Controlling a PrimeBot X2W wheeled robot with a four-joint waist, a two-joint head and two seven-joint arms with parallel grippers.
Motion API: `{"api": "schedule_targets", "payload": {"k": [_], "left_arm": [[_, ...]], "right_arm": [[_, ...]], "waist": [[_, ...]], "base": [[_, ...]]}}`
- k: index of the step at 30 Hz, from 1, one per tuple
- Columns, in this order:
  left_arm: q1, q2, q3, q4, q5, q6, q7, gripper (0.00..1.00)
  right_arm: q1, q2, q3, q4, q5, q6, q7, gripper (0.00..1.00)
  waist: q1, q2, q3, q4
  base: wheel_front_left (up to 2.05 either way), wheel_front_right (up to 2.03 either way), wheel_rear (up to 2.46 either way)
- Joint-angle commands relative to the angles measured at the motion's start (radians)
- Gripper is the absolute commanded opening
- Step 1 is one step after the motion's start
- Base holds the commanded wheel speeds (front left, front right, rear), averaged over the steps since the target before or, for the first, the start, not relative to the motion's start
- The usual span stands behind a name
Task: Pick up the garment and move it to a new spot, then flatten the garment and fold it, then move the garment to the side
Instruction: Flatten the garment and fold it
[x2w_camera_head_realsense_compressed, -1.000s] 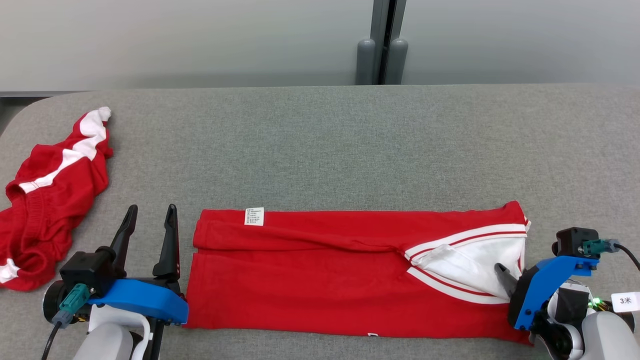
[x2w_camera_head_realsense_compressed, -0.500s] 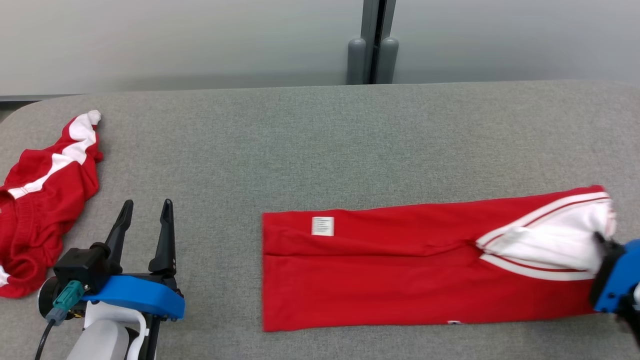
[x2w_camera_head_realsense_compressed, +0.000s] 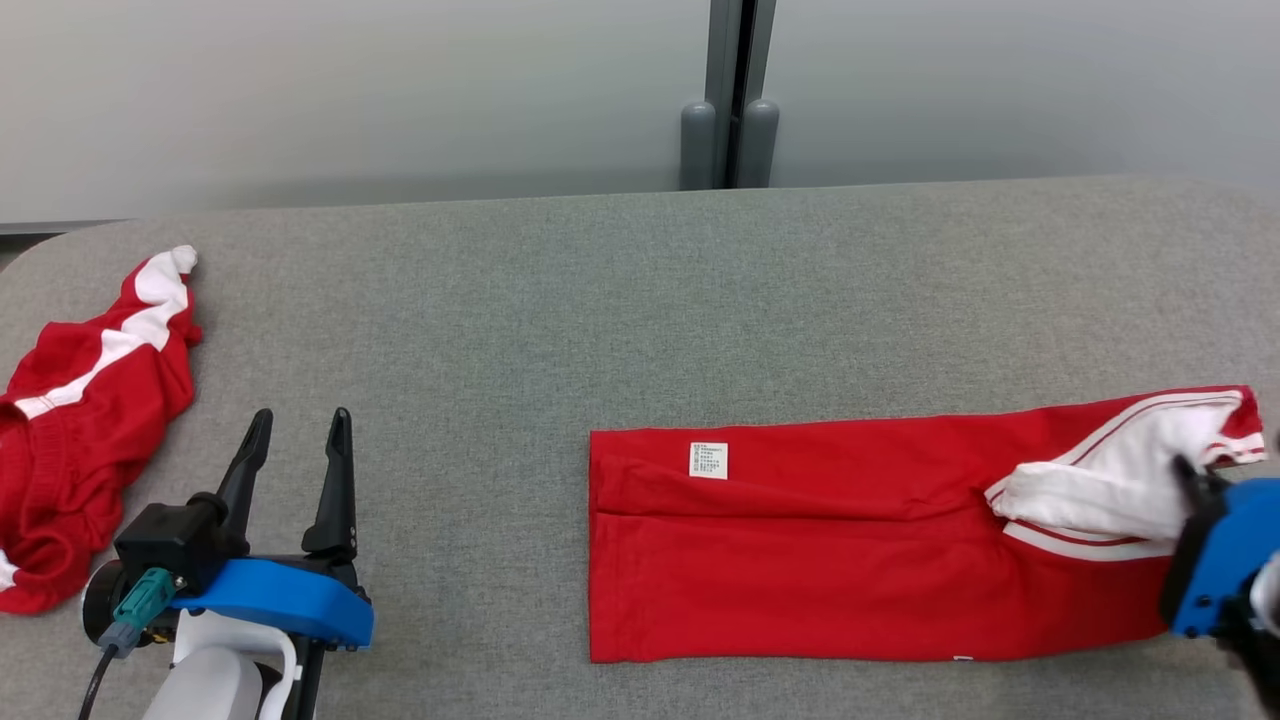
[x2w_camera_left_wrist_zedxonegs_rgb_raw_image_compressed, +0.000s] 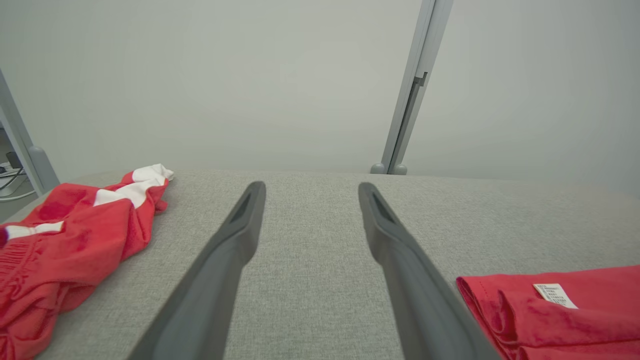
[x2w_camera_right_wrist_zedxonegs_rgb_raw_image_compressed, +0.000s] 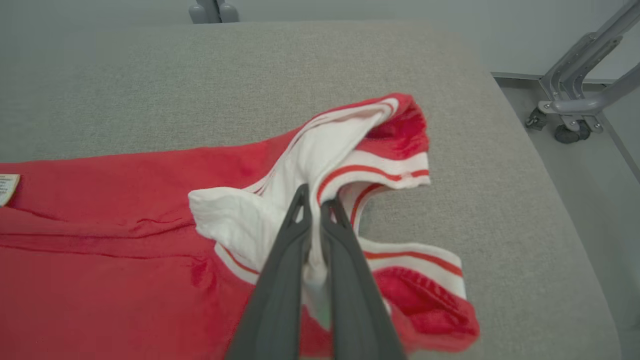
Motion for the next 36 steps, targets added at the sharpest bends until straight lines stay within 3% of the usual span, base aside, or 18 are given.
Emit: {"api": "schedule_targets", "payload": {"k": [1, 10, 17, 27, 36], "left_arm": [[0.005, -0.001, 0.005, 0.002, 0.004, -0.004, -0.005, 1.00], [0.006, 0.001, -0.005, 0.010, -0.001, -0.009, -0.005, 1.00], [-0.011, 0.000, -0.014, 0.015, 0.000, -0.015, -0.005, 1.00], [-0.069, -0.007, -0.035, 0.033, 0.009, -0.029, -0.003, 1.00], [-0.079, -0.012, -0.043, 0.043, 0.009, -0.030, -0.004, 1.00]], "right_arm": [[0.011, 0.003, 0.039, -0.016, 0.013, 0.000, 0.008, 0.00], [-0.024, -0.010, 0.356, -0.038, 0.057, 0.000, 0.046, 0.00], [-0.151, 0.049, 0.600, 0.117, 0.117, 0.000, 0.017, 0.00], [-0.327, 0.105, 0.741, 0.392, 0.173, 0.000, -0.055, 0.00], [-0.420, 0.106, 0.847, 0.519, 0.285, 0.000, -0.110, 0.00]], "waist": [[0.0000, 0.0000, -0.004, -0.001], [0.0000, 0.0000, -0.014, 0.008], [0.0000, 0.0000, -0.001, 0.026], [0.0000, 0.0000, 0.035, 0.079], [0.0000, 0.0000, 0.045, 0.107]], "base": [[0.00, 0.00, 0.00], [0.00, 0.00, 0.00], [0.00, 0.00, 0.00], [0.00, 0.00, 0.00], [0.00, 0.00, 0.00]]}}
